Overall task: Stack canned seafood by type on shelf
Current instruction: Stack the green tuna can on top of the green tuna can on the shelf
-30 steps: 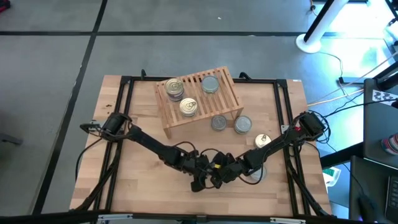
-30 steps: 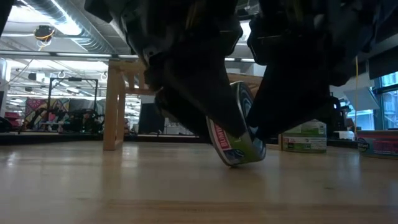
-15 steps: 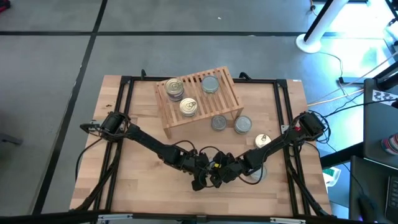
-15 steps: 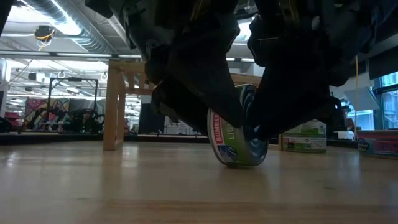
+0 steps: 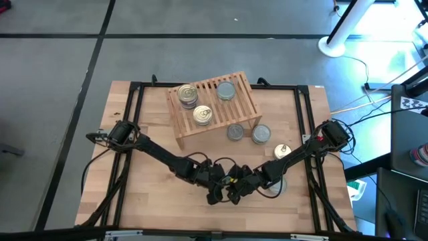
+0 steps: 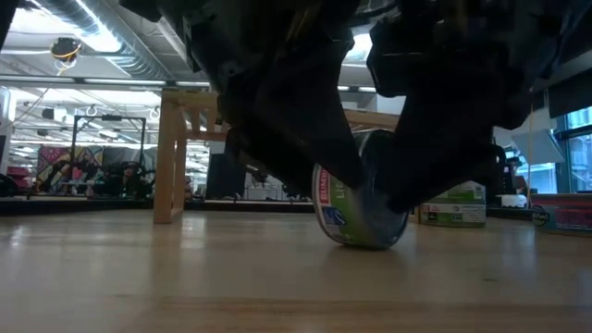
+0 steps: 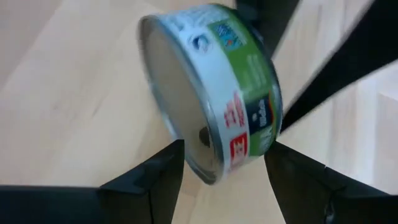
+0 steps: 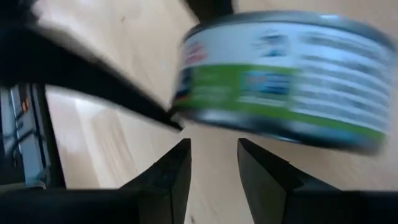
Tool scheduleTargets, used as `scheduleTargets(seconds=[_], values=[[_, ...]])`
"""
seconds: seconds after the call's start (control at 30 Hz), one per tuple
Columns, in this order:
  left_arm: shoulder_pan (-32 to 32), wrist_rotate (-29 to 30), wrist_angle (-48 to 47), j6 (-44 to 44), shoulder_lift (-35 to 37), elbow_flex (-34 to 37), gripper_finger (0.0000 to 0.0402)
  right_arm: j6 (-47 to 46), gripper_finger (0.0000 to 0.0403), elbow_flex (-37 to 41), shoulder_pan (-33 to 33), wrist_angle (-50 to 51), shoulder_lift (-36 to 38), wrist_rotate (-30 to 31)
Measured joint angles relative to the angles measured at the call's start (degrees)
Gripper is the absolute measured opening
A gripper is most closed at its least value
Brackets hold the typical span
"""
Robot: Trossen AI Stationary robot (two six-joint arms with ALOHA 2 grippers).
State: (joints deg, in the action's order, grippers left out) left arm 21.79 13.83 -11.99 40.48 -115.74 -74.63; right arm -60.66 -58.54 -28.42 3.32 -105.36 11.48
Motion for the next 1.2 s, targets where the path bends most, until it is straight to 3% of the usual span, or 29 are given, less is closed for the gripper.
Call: scheduleTargets(seconds=[0.4,1.0,1.2], values=[[0.3,7.0,-2.4,-3.3,0.0,0.0,0.0217,4.0,0.0131,0.0,0.0,-0.3,0.0,-7.0],[-1.1,8.2,0.9,-20.9,-0.1,0.0,0.0215,5.6,0.0131,0.0,0.0,-0.2,0.0,-6.7],[-1.1,8.1,0.6,-21.5,-0.1,0.0,0.0158,5.8,0.0131,0.0,0.0,-0.3,0.1,-10.1]])
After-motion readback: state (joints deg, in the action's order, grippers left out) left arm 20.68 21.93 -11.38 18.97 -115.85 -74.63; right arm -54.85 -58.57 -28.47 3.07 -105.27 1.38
